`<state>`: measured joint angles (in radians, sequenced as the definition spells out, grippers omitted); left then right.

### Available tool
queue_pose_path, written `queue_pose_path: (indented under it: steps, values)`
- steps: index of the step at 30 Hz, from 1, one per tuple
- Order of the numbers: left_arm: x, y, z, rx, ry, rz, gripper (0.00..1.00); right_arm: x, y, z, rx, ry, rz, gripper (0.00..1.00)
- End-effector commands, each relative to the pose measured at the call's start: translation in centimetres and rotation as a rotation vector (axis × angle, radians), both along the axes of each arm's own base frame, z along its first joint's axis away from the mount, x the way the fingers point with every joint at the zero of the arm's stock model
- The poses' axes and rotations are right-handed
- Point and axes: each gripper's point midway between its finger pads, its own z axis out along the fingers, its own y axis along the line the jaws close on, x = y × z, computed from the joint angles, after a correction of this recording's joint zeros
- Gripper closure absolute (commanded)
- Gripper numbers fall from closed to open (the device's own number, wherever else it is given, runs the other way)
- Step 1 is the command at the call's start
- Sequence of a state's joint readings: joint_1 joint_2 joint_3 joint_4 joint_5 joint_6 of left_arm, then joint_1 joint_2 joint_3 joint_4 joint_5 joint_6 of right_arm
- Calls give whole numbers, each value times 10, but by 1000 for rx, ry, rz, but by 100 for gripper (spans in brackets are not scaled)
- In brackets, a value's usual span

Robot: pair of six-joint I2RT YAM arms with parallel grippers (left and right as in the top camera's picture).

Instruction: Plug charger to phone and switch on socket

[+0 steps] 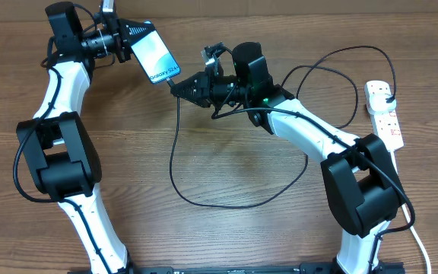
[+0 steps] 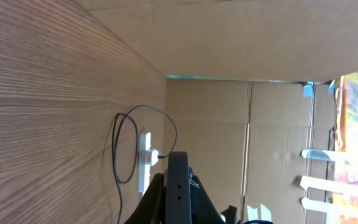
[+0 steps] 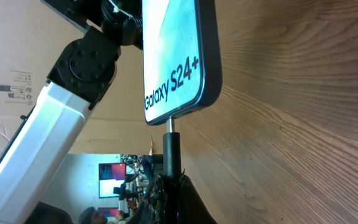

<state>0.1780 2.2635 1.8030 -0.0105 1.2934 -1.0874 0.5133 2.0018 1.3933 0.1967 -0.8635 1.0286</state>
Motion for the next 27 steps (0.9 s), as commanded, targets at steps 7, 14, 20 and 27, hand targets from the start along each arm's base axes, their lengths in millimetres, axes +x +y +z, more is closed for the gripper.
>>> queue_pose_path:
  steps: [7,14,20,27]
  values:
    - [-29,-36,19,-63,-70,-212,96,17,-5,22,9,-50,-92,96]
    - [-30,-39,19,-66,-62,-215,95,17,-5,22,8,-50,-93,96]
    - [-30,-39,19,-80,-17,-212,96,20,-5,21,4,-56,-106,96]
    - [-37,-41,22,-100,-22,-254,96,20,-6,22,-1,-91,-101,96]
